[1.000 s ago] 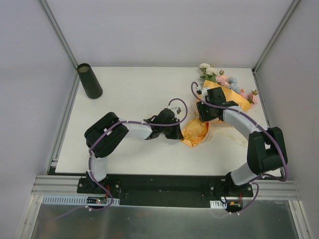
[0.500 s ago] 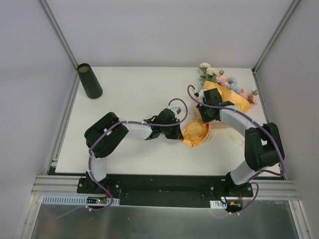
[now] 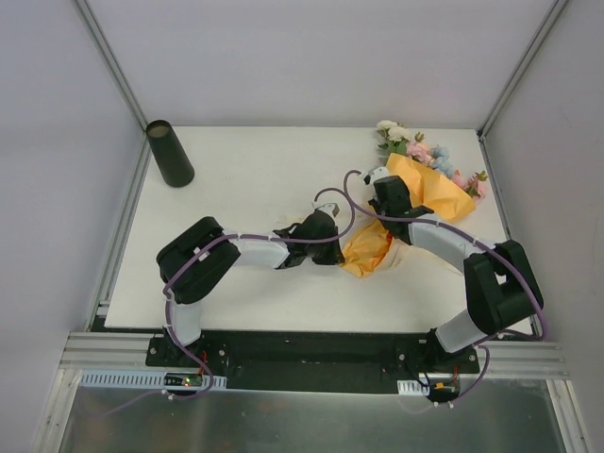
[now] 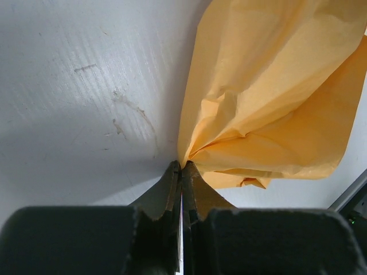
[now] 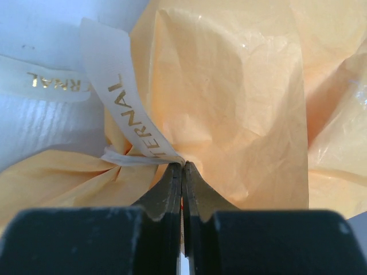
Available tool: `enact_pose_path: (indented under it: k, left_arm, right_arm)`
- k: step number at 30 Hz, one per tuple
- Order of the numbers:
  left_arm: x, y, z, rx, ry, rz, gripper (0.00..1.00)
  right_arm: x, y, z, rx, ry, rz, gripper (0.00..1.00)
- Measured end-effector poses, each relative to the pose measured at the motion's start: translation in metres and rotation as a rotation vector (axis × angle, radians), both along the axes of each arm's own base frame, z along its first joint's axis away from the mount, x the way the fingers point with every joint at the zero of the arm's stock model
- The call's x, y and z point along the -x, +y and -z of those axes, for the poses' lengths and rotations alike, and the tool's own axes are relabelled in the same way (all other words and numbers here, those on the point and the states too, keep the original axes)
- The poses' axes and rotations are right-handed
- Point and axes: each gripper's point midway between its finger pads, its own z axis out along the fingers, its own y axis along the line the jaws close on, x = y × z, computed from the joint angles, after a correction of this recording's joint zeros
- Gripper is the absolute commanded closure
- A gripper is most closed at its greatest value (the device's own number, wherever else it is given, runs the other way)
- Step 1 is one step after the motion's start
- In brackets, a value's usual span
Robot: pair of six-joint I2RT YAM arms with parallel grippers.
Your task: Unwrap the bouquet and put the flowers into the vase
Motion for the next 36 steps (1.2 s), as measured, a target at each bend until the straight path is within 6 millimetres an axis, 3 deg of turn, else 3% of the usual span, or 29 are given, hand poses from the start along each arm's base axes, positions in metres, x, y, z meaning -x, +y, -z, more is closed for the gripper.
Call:
enact_pose_path:
  k: [4, 7, 9, 13, 28, 36]
  left_arm:
    - [0.000, -0.002, -0.001, 0.012, 0.003, -0.008, 1.00]
    - [-0.002, -0.004, -0.004, 0.026, -0.002, -0.012, 1.00]
    - [-0.002, -0.006, -0.005, 0.036, 0.000, -0.017, 1.00]
    - [0.002, -0.003, -0.001, 0.037, 0.023, -0.019, 1.00]
    - [0.009, -0.006, -0.001, 0.058, 0.059, -0.006, 1.00]
    - [0.010, -0.006, -0.001, 0.058, 0.061, -0.004, 1.00]
  right_arm:
    - [-0.006, -0.004, -0.001, 0.023, -0.053, 0.019, 0.97]
    - [-0.012, -0.003, -0.007, 0.015, -0.087, 0.023, 0.84]
    - [-0.014, -0.002, -0.009, 0.008, -0.100, 0.024, 0.83]
    - [-0.022, -0.001, -0.014, -0.006, -0.147, 0.034, 0.90]
    - [-0.036, -0.018, -0.029, 0.033, -0.247, 0.142, 1.00]
    - [-0.039, -0.036, -0.058, -0.016, -0.327, 0.261, 1.00]
